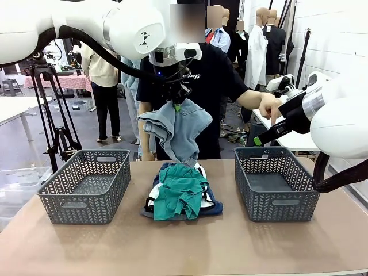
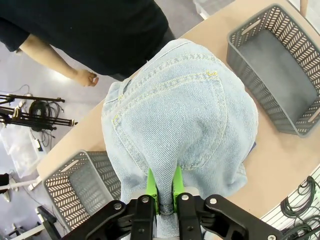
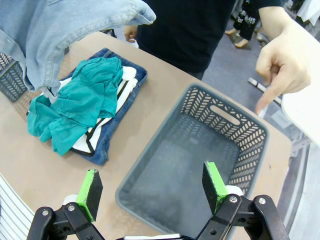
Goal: Sort the tops and bottoms.
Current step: Sort the clothes according to human instructions.
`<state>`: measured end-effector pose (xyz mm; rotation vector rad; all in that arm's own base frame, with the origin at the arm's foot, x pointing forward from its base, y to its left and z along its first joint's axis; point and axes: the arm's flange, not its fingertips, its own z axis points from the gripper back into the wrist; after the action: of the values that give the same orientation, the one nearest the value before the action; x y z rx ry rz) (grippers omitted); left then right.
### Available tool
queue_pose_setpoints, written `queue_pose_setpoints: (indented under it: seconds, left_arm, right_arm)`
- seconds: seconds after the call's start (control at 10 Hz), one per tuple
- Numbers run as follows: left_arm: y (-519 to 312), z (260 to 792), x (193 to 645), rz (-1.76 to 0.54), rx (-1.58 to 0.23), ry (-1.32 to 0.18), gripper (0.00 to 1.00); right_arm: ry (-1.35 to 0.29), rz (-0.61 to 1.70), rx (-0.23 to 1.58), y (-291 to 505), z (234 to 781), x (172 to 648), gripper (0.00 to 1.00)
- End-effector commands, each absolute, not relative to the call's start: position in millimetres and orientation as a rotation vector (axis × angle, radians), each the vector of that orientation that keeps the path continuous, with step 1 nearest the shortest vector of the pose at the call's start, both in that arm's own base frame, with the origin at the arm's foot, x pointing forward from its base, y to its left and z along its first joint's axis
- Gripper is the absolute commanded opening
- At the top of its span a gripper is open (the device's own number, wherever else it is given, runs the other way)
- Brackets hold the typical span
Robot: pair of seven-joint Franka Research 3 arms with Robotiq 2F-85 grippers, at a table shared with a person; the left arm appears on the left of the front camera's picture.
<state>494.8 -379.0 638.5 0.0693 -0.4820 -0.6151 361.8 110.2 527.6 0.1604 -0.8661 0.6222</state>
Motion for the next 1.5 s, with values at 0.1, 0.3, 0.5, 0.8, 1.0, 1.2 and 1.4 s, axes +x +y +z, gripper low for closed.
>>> queue_pose_setpoints:
  seconds: [0.1,0.3,0.5,0.8,1.0,1.2,1.4]
  left_arm:
    - [-376.7,645.5,492.1,-0.613,0.070,-0.497,0.00]
    - [-376.7,645.5,492.1,-0.613,0.070,-0.497,0.00]
    - [-376.7,645.5,492.1,-0.613,0.070,-0.497,0.00]
    - [-400.3,645.9,495.1,-0.639,-0.028,-0.538,0.00]
    - [-449.2,654.8,499.0,-0.708,-0.144,-0.613,0.00]
    - [-488.8,644.7,510.2,-0.773,-0.230,-0.600,0.00]
    - [-522.3,634.4,518.5,-0.816,-0.297,-0.585,0.00]
  right_arm:
    - [-0.875,0.561,0.105,94.1,541.0,343.3,1.00]
    - [-0.830,0.520,0.043,57.7,556.4,305.9,1.00]
    - [-0.805,0.461,0.045,30.7,554.3,290.1,1.00]
    - [-0.809,0.474,0.046,25.6,579.7,311.0,1.00]
    - [-0.809,0.474,0.046,25.6,579.7,311.0,1.00]
    - [-0.809,0.474,0.046,25.6,579.7,311.0,1.00]
    - [-0.809,0.474,0.046,25.6,579.7,311.0,1.00]
